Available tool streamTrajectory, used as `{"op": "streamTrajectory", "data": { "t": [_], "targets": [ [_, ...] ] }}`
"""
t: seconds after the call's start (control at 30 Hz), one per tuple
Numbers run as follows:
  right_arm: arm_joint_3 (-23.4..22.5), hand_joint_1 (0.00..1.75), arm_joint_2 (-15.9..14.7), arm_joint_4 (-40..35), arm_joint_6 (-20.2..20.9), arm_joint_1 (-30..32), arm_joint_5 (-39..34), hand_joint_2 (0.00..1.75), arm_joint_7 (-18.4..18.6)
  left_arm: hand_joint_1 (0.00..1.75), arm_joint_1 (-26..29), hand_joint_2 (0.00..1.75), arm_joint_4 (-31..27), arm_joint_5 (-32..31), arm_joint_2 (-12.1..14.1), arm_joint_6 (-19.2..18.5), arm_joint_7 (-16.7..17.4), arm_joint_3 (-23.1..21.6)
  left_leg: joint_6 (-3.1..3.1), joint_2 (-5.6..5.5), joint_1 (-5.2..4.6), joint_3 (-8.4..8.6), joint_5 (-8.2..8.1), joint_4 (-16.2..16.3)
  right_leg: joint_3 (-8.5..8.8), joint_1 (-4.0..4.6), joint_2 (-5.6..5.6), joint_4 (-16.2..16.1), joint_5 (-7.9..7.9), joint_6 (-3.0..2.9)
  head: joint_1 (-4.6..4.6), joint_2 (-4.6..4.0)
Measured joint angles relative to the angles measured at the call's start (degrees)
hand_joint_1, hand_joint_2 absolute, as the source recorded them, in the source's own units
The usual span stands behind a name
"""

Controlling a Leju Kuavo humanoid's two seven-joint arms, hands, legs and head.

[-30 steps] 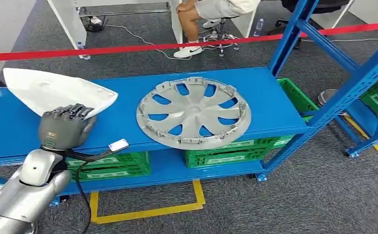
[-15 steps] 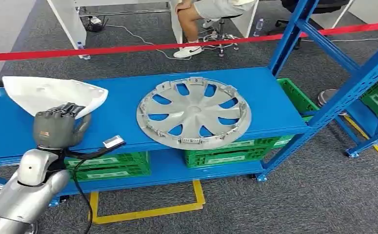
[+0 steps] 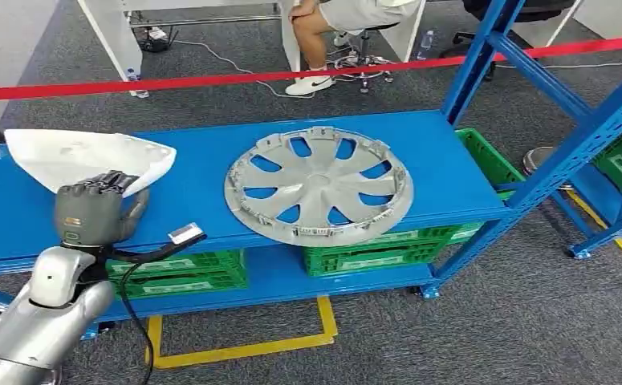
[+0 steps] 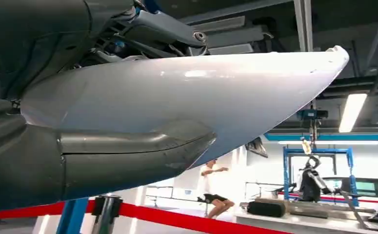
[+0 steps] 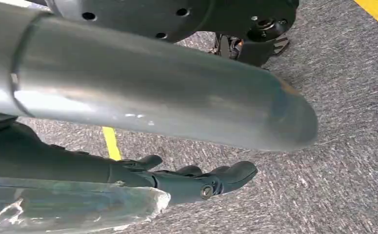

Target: Take the parts from the cabinet and place them on the table.

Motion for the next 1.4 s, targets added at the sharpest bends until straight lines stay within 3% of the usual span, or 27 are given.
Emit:
{"op": "streamTrajectory", "data": {
  "t": [0.43, 0.53, 0.6, 0.67, 0.73, 0.77, 0.8, 0.83, 0.87, 0.93, 0.97, 1.0, 1.07, 1.1, 1.13, 1.17, 1.2, 1.27, 1.3, 1.37, 1.4],
  "targets": [
    [0.0, 0.0, 0.26, 0.0, -0.04, 0.0, 0.0, 0.0, 0.0, 1.75, 1.13, 1.75, -0.18, 2.41, 0.0, 0.13, -0.09, 0.94, 0.28, 0.0, -0.38, -0.01, -0.19, 0.12, 0.02, -0.35, -0.01, -0.09, 0.02, 0.2, 0.0, 0.0],
    [0.0, 0.0, 0.48, 0.0, -0.07, 0.01, 0.0, 0.0, 0.02, 1.75, 1.42, 1.75, -0.31, 3.5, 0.09, 0.11, -0.24, 1.27, 0.7, -0.01, -0.79, 0.0, -0.33, 0.19, 0.08, -0.75, 0.0, -0.14, 0.01, 0.78, -0.02, 0.0],
    [0.0, 0.0, 0.55, 0.0, -0.09, 0.02, 0.0, 0.0, 0.07, 1.75, 1.53, 1.75, -0.44, 3.98, 0.13, 0.11, -0.26, 1.53, 1.33, 0.01, -0.83, 0.06, 0.14, -0.22, 0.2, -0.83, 0.04, -0.35, 0.32, 1.39, -0.09, 0.0],
    [0.0, 0.0, 0.55, 0.0, -0.09, 0.0, 0.0, 0.0, 0.07, 1.75, 1.56, 1.75, -0.7, 4.13, 0.09, 0.11, -0.33, 1.6, 1.89, 0.24, -0.36, 0.35, 0.63, -1.01, -1.15, -0.73, -0.1, 2.01, -2.28, 1.29, 0.09, 0.0],
    [0.0, 0.0, 0.55, 0.0, -0.11, -0.02, 0.04, 0.0, 0.09, 1.75, 1.84, 1.75, -0.79, 4.59, 0.07, 0.04, -0.44, 1.62, 1.94, 0.29, -0.38, 0.13, 0.66, -1.0, -5.02, -0.7, -0.08, 10.86, -6.95, 1.33, 0.18, 0.0],
    [0.0, 0.0, 0.55, 0.0, -0.11, 0.05, 0.04, 0.0, 0.11, 1.75, 2.03, 1.75, -0.79, 4.61, 0.07, 0.02, -0.46, 1.64, 1.93, 0.33, -0.43, 0.0, 0.68, -0.99, -7.0, -0.64, -0.08, 15.12, -8.58, 1.37, 0.2, 0.0],
    [0.0, 0.0, 0.55, 0.0, -0.11, 0.16, 0.04, 0.0, 0.15, 1.75, 2.24, 1.75, -0.77, 4.68, 0.09, 0.0, -0.48, 1.7, 1.94, 0.33, -0.43, -0.1, 0.76, -0.96, -8.2, -0.63, -0.09, 17.68, -8.91, 1.39, 0.2, 0.0],
    [0.0, 0.0, 0.55, 0.0, -0.11, 0.24, 0.04, 0.0, 0.15, 1.75, 2.39, 1.75, -0.77, 4.79, 0.07, 0.0, -0.48, 1.7, 1.87, 0.33, -0.42, -0.12, 0.81, -0.96, -7.95, -0.64, -0.1, 17.25, -7.82, 1.35, 0.22, 0.0],
    [0.0, 0.0, 0.55, 0.0, -0.11, 0.21, 0.04, 0.0, 0.15, 1.75, 2.53, 1.75, -0.79, 4.79, 0.07, 0.0, -0.52, 1.7, 1.74, 0.31, -0.39, -0.12, 0.89, -0.94, -6.53, -0.65, -0.12, 14.44, -5.46, 1.25, 0.24, 0.0],
    [0.0, 0.0, 0.52, 0.0, -0.11, 0.02, 0.04, 0.0, 0.13, 1.75, 2.58, 1.75, -0.79, 4.96, 0.07, 0.0, -0.59, 1.7, 1.37, 0.27, -0.26, -0.13, 1.01, -0.76, -1.25, -0.67, -0.18, 3.97, -0.29, 1.05, 0.26, 0.0],
    [0.0, 0.0, 0.52, 0.0, -0.11, -0.1, 0.04, 0.0, 0.15, 1.75, 2.58, 1.75, -0.79, 4.96, 0.07, 0.0, -0.59, 1.75, 0.95, 0.25, -0.35, -0.28, 1.1, -0.66, 0.33, -0.59, -0.12, 1.12, -1.1, 0.9, 0.22, 0.0],
    [0.0, 0.0, 0.54, 0.0, -0.09, -0.18, 0.09, 0.0, 0.13, 1.75, 2.51, 1.75, -0.83, 5.0, 0.09, 0.0, -0.59, 1.9, 0.42, 0.18, -0.56, -0.61, 1.33, -0.53, 0.84, -0.3, 0.1, 0.88, -0.47, 0.56, 0.13, 0.0],
    [0.0, 0.0, 0.55, 0.0, -0.11, -0.05, 0.07, 0.0, 0.15, 1.75, 2.56, 1.75, -0.83, 5.11, 0.05, -0.04, -0.66, 2.27, -0.43, 0.17, -0.49, -0.7, 1.96, -0.54, 0.13, -0.19, 0.08, 0.98, -0.37, 0.24, 0.11, 0.0],
    [0.0, 0.0, 0.55, 0.0, -0.11, -0.01, 0.07, 0.0, 0.15, 1.75, 2.61, 1.75, -0.83, 5.16, 0.02, -0.09, -0.7, 2.29, -0.89, 0.14, -0.38, -0.73, 2.26, -0.67, -0.04, -0.08, 0.1, 1.01, -0.07, -0.29, 0.13, 0.0],
    [0.0, 0.0, 0.59, 0.0, -0.11, -0.03, 0.07, 0.0, 0.15, 1.75, 2.7, 1.75, -0.83, 5.2, 0.11, -0.13, -0.81, 2.45, -1.09, 0.17, -0.15, -1.02, 1.95, -0.53, -0.26, -0.52, -0.05, 0.54, 0.53, -1.23, 0.2, 0.0],
    [0.0, 0.0, 0.63, 0.0, -0.11, -0.1, 0.07, 0.0, 0.15, 1.75, 2.77, 1.75, -0.83, 5.22, 0.18, -0.2, -0.94, 2.62, -1.42, 0.22, -0.16, -1.41, 0.0, 0.59, -0.58, -0.41, -0.11, 0.59, 0.86, -1.71, -0.05, 0.0],
    [0.0, 0.0, 0.61, 0.0, -0.09, -0.09, 0.07, 0.0, 0.15, 1.75, 2.76, 1.75, -0.83, 5.25, 0.22, -0.35, -1.03, 2.69, -1.66, 0.22, -0.1, -2.5, -3.06, 3.78, -1.07, -0.37, -0.16, 0.6, 1.22, -2.24, -0.26, 0.0],
    [0.0, 0.0, 0.61, 0.0, -0.09, -0.05, 0.07, 0.0, 0.15, 1.75, 2.98, 1.75, -0.83, 5.4, 0.24, -0.55, -1.03, 2.71, -2.05, 0.23, 0.03, -5.16, -8.5, 12.67, -2.1, -0.15, -0.31, 0.64, 1.96, -2.5, -0.26, 0.0],
    [0.0, 0.0, 0.61, 0.0, -0.11, 0.01, 0.07, 0.0, 0.15, 1.75, 3.16, 1.75, -0.83, 5.42, 0.26, -0.55, -1.03, 2.75, -2.09, 0.23, 0.03, -5.77, -9.58, 15.69, -2.68, -0.04, -0.36, 0.7, 2.35, -2.52, -0.31, 0.0],
    [0.0, 0.0, 0.61, 0.0, -0.11, 0.05, 0.07, 0.0, 0.15, 1.75, 3.35, 1.75, -0.83, 5.42, 0.26, -0.57, -1.03, 2.8, -1.91, 0.22, 0.01, -3.75, -7.56, 14.42, -3.72, 0.14, -0.4, 0.85, 3.05, -2.49, -0.28, 0.0],
    [0.0, 0.0, 0.63, 0.0, -0.11, 0.04, 0.07, 0.0, 0.15, 1.75, 3.34, 1.75, -0.83, 5.42, 0.28, -0.57, -1.03, 2.84, -1.61, 0.22, -0.02, -0.91, -5.39, 10.42, -4.22, 0.26, -0.39, 0.93, 3.4, -2.44, -0.28, 0.0]
  ]
}}
